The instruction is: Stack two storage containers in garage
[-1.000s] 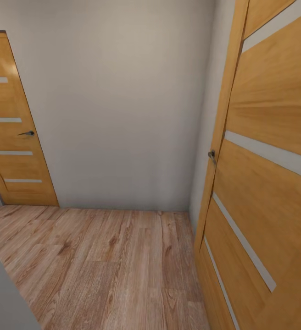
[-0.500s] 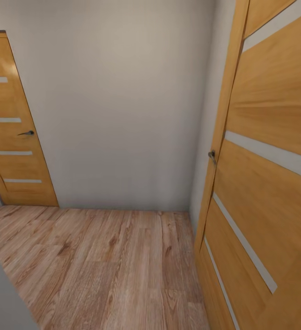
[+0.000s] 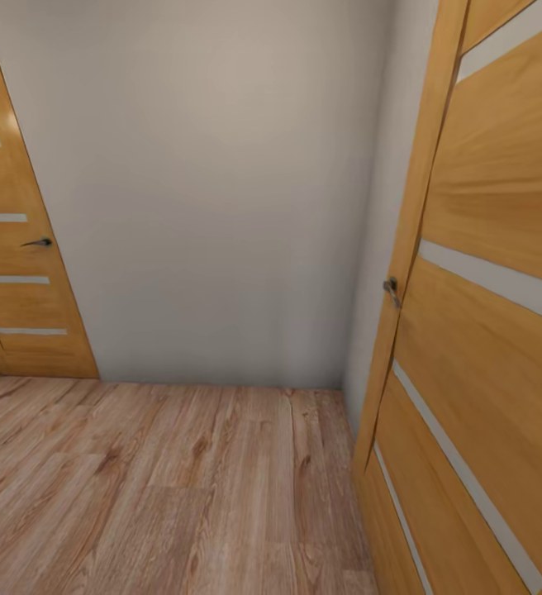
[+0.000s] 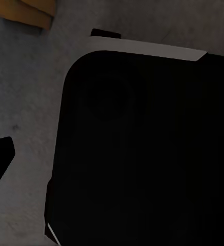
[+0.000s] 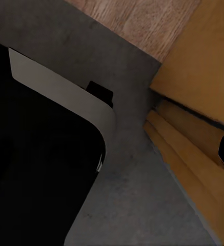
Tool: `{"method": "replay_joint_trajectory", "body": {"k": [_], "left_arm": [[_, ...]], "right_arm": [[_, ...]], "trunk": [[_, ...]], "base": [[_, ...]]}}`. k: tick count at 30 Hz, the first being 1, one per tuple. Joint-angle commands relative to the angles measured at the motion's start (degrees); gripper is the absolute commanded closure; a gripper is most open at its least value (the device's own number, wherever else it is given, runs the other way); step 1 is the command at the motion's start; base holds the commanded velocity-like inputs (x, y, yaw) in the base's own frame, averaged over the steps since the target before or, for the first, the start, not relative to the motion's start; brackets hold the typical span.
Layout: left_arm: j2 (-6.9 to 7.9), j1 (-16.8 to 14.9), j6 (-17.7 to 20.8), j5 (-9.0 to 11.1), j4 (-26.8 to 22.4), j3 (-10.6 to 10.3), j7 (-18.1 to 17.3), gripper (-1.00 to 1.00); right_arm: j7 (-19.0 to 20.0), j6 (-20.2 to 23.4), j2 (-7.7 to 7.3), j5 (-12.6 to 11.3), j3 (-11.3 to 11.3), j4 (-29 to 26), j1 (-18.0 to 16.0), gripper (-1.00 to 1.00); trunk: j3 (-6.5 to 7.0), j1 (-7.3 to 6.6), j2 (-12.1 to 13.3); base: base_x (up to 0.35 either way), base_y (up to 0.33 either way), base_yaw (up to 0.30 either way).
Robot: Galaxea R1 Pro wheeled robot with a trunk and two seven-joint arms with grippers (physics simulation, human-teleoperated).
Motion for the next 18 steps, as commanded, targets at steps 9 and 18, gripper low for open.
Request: {"method": "replay_joint_trajectory", "body": {"k": [9,18], "left_arm": [[-0.03,0.0,-0.1,0.3,0.0,0.0,0.0,-1.0],[-0.09,0.0,-0.1,0.3,0.0,0.0,0.0,-1.0]], "right_arm": [[0.0,-0.4,0.0,0.3,-0.1,0.2,-0.1,-1.0],[0.0,-0.4,0.0,0.3,-0.2,0.2,-0.1,-1.0]], "trunk": [[-0.05,0.01,0.0],[-0.05,0.01,0.0]], "base": [[0.041,0.0,0.0],[0.002,0.0,0.0]]}}
